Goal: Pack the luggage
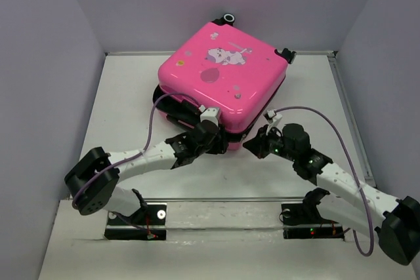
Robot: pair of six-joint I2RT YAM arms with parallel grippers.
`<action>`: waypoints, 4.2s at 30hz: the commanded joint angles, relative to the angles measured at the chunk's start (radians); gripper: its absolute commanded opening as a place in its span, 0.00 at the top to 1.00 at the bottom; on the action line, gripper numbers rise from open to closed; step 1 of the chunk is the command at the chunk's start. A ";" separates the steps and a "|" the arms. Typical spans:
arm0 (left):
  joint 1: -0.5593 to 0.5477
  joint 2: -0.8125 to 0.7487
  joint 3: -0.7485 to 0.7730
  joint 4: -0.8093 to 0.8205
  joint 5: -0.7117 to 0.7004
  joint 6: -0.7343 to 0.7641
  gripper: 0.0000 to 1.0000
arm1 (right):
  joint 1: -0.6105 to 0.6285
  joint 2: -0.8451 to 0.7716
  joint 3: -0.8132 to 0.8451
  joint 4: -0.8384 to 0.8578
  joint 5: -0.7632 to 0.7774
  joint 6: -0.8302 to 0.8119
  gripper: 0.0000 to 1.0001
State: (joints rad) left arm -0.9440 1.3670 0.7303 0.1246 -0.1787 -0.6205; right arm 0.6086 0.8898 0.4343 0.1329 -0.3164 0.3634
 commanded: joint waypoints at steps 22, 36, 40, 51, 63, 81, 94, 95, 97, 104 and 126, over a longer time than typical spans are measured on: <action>0.024 -0.055 0.021 0.167 -0.105 0.035 0.48 | 0.066 0.116 0.138 -0.062 0.255 -0.064 0.38; 0.024 -0.006 0.073 0.178 -0.099 0.042 0.48 | 0.158 0.190 0.146 0.056 0.554 -0.083 0.81; 0.024 0.020 0.109 0.181 -0.097 0.054 0.48 | 0.247 0.129 0.097 0.074 0.674 -0.069 0.93; 0.010 0.297 0.464 0.164 -0.027 0.110 0.49 | 0.489 0.006 0.050 -0.085 0.640 0.127 0.93; 0.083 -0.153 0.221 -0.095 0.002 0.133 0.15 | 0.530 -0.014 0.029 -0.130 0.818 0.204 0.93; 0.771 -0.212 0.040 -0.075 0.120 0.010 0.33 | 0.530 -0.015 0.055 -0.171 0.824 0.195 0.93; 0.742 0.164 0.169 0.056 0.226 0.038 0.94 | 0.530 -0.016 0.090 -0.190 0.783 0.164 0.93; 0.705 0.164 0.141 0.085 0.219 0.036 0.94 | 0.530 0.013 0.099 -0.179 0.784 0.155 0.93; 0.641 0.152 0.103 0.118 0.177 0.027 0.94 | 0.530 0.058 0.144 -0.159 0.775 0.140 0.93; 0.366 0.035 -0.188 0.331 0.116 -0.135 0.94 | 0.530 0.377 0.377 0.002 0.702 0.088 0.93; 0.203 -0.592 -0.496 0.164 -0.002 -0.254 0.94 | 0.622 0.678 0.848 -0.329 0.473 0.098 0.14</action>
State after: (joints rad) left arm -0.6750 0.7940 0.2398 0.3031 -0.3851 -0.8463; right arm 1.2098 1.6943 1.1763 -0.0193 0.1585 0.4225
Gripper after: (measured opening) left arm 0.246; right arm 0.744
